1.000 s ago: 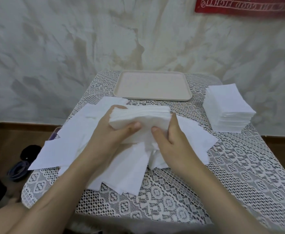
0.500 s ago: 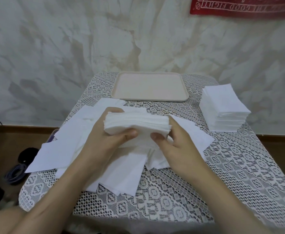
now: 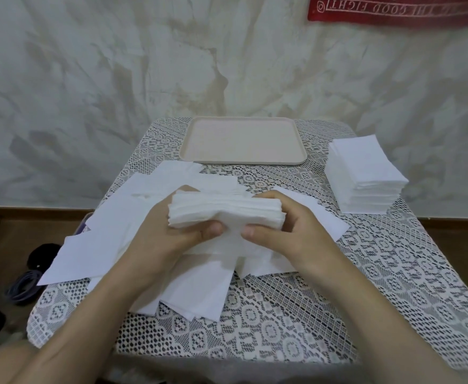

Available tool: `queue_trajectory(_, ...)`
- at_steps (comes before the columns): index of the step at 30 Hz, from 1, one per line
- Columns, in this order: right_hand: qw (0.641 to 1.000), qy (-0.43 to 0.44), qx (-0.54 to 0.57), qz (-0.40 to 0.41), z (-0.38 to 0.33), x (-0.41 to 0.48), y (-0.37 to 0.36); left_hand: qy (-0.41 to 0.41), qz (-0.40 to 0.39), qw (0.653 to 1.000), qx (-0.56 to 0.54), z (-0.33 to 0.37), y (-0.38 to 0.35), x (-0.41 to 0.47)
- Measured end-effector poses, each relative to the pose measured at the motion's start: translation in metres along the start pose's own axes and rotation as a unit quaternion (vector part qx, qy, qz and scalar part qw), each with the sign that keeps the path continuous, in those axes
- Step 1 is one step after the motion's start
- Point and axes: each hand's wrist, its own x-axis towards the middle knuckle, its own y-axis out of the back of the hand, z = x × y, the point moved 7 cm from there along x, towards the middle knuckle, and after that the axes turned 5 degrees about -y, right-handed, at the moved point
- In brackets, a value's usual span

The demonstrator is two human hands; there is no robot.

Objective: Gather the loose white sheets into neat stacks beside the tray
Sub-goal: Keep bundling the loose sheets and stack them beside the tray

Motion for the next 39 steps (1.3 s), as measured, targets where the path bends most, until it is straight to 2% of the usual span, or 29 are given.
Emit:
queue_trajectory(5,0.997,0.017,-0.069,0.028,-0.007,0.002,-0.001,-0.046,-0.002,0.998,0.039,0.012,-0.006,0.003)
queue_trajectory(10,0.990,0.070,-0.082,0.093,-0.016,0.011,0.013,-0.067,0.067,0.995,0.036,0.022,0.006,0.018)
queue_trajectory(12,0.986,0.082,-0.098,0.109,-0.016,0.013,0.017,-0.066,0.068,0.995,0.033,0.021,0.006,0.023)
queue_trajectory(17,0.982,-0.027,-0.160,0.098,0.014,0.016,0.016,0.007,0.012,1.000,-0.023,-0.002,-0.010,0.018)
queue_trajectory(22,0.983,0.009,-0.146,0.111,0.004,0.009,0.016,-0.001,0.035,0.999,0.001,0.004,-0.004,0.017)
queue_trajectory(26,0.985,0.004,-0.061,0.160,0.002,0.004,0.021,0.046,0.067,0.993,-0.086,-0.010,-0.004,0.009)
queue_trajectory(28,0.988,-0.025,-0.029,0.149,0.004,0.000,0.018,0.057,0.089,0.990,-0.094,-0.010,-0.005,0.007)
queue_trajectory(31,0.993,-0.069,-0.040,0.092,0.008,-0.005,0.012,0.053,0.094,0.993,-0.055,-0.004,-0.001,0.007)
queue_trajectory(37,0.988,-0.096,-0.120,0.028,0.006,-0.017,-0.002,0.042,-0.022,0.998,0.050,0.009,-0.015,0.000)
queue_trajectory(39,0.982,-0.092,-0.160,0.048,0.009,-0.020,-0.005,0.044,0.001,0.998,0.049,0.006,-0.020,-0.003)
